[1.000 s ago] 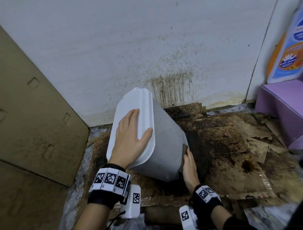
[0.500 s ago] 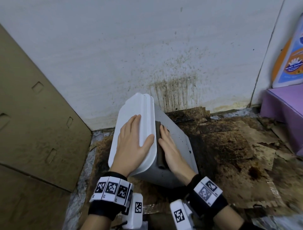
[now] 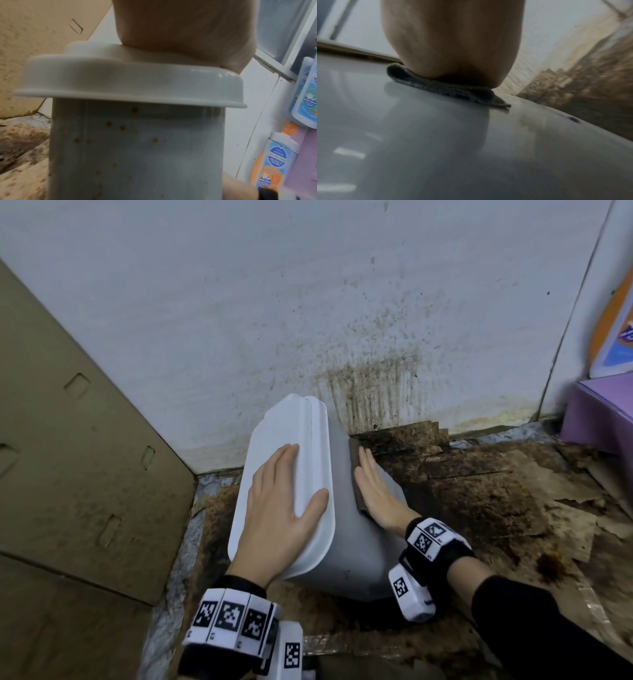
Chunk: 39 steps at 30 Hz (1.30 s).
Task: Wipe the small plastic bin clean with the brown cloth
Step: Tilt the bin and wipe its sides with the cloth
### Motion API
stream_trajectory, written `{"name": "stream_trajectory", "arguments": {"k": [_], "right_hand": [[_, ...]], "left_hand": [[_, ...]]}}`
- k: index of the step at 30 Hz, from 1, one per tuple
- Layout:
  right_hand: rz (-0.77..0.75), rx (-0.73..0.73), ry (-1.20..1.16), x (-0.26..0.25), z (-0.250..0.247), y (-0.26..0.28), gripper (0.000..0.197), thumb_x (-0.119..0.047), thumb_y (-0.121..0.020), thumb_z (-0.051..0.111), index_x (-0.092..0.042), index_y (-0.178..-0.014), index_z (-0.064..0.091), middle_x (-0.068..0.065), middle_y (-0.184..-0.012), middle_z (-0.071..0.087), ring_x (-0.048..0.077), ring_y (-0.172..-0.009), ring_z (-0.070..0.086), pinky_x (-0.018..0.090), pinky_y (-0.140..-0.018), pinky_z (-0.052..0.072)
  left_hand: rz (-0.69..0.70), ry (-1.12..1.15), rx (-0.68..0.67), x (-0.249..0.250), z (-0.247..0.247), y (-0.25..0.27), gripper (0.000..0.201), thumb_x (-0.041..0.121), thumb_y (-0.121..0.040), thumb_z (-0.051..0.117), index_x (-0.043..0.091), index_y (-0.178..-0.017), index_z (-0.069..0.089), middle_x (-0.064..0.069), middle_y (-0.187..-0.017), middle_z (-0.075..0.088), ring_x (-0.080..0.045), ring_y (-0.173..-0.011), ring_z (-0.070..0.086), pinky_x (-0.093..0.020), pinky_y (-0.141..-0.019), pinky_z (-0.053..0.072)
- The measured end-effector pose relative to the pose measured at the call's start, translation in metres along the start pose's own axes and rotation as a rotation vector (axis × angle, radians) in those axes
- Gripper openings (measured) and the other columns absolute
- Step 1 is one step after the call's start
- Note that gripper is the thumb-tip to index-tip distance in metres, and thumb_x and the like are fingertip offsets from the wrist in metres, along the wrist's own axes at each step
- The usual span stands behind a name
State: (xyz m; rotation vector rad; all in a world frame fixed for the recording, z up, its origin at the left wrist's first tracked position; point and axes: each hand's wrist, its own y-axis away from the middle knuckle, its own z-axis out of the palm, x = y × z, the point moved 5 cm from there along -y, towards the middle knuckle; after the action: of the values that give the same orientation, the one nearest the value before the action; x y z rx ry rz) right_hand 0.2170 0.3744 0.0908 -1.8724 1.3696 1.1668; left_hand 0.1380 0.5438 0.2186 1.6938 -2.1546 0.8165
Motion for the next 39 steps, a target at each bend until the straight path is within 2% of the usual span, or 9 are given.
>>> {"name": "stream_trajectory", "arguments": {"k": [4,11,16,20,24,28,32,36,39], "right_hand": [[0.197,0.108,-0.08,0.057,0.004,0.012,0.054,-0.024,-0.114,0.018,-0.01,-0.162,0.0,0.004,-0.172,-0.007,0.014,-0.159,-0.008,0.025,-0.125,-0.003],[0.394,0.142,-0.225,0.078,0.006,0.011,0.058,-0.031,-0.113,0.017,-0.012,-0.163,-0.006,0.004,-0.172,-0.013,0.018,-0.158,-0.015,0.037,-0.127,-0.007],[0.235,0.083,-0.306,0.005,0.012,0.0,0.064,-0.035,-0.113,0.027,-0.018,-0.163,-0.009,0.0,-0.17,-0.02,0.02,-0.157,-0.021,0.045,-0.127,-0.01],[0.053,-0.004,-0.296,-0.055,0.003,-0.004,0.064,-0.043,-0.112,0.023,-0.027,-0.162,-0.014,-0.009,-0.167,-0.026,0.011,-0.153,-0.026,0.04,-0.124,-0.01],[-0.044,-0.06,-0.216,-0.06,-0.008,-0.004,0.064,-0.046,-0.111,0.019,-0.027,-0.161,-0.016,-0.01,-0.167,-0.028,0.008,-0.152,-0.027,0.033,-0.124,-0.01],[-0.021,-0.085,-0.093,-0.029,-0.006,-0.009,0.061,-0.034,-0.113,0.017,-0.019,-0.159,-0.02,-0.008,-0.164,-0.029,0.009,-0.152,-0.027,0.03,-0.126,-0.013],[0.128,-0.101,-0.046,0.022,-0.011,-0.011,0.058,-0.026,-0.114,0.014,-0.012,-0.157,-0.021,-0.008,-0.162,-0.026,0.007,-0.151,-0.025,0.015,-0.114,-0.014],[0.357,-0.063,-0.15,0.098,-0.012,-0.007,0.063,-0.041,-0.112,0.019,-0.019,-0.161,-0.014,0.0,-0.17,-0.023,0.013,-0.156,-0.019,0.034,-0.126,-0.009],[0.435,-0.032,-0.217,0.12,-0.006,-0.006,0.063,-0.041,-0.112,0.02,-0.019,-0.163,-0.011,0.001,-0.171,-0.018,0.015,-0.158,-0.015,0.036,-0.127,-0.006]], "left_hand": [[-0.009,0.006,-0.007,-0.001,-0.001,0.001,0.082,0.067,-0.089,0.038,0.028,-0.159,0.023,0.012,-0.165,0.023,-0.008,-0.153,0.015,-0.041,-0.124,0.02],[0.0,0.009,-0.005,0.003,0.0,0.0,0.081,0.067,-0.089,0.038,0.028,-0.159,0.024,0.013,-0.164,0.024,-0.008,-0.152,0.016,-0.04,-0.124,0.02],[-0.034,0.028,-0.01,-0.012,-0.006,0.002,0.081,0.065,-0.088,0.04,0.03,-0.159,0.023,0.014,-0.164,0.023,-0.005,-0.151,0.014,-0.039,-0.125,0.018],[-0.019,0.024,-0.016,-0.009,-0.004,0.002,0.08,0.065,-0.089,0.041,0.03,-0.159,0.023,0.014,-0.164,0.022,-0.004,-0.151,0.014,-0.035,-0.124,0.016],[-0.023,0.023,-0.028,-0.007,-0.004,0.002,0.079,0.066,-0.09,0.04,0.031,-0.159,0.022,0.015,-0.164,0.021,-0.001,-0.151,0.012,-0.027,-0.12,0.012],[-0.031,0.038,-0.042,-0.006,-0.005,0.002,0.079,0.064,-0.089,0.041,0.031,-0.158,0.023,0.015,-0.162,0.021,-0.002,-0.15,0.013,-0.026,-0.116,0.011],[-0.031,0.031,-0.039,-0.006,-0.004,0.002,0.078,0.064,-0.09,0.042,0.032,-0.158,0.023,0.016,-0.162,0.021,-0.002,-0.15,0.013,-0.027,-0.117,0.012],[-0.031,0.034,-0.038,-0.004,-0.004,0.001,0.077,0.065,-0.09,0.042,0.033,-0.158,0.023,0.016,-0.162,0.021,-0.005,-0.151,0.014,-0.03,-0.118,0.013],[-0.03,0.027,-0.042,0.001,-0.003,0.001,0.077,0.064,-0.09,0.043,0.033,-0.158,0.023,0.016,-0.162,0.022,-0.005,-0.15,0.015,-0.029,-0.118,0.014]]}}
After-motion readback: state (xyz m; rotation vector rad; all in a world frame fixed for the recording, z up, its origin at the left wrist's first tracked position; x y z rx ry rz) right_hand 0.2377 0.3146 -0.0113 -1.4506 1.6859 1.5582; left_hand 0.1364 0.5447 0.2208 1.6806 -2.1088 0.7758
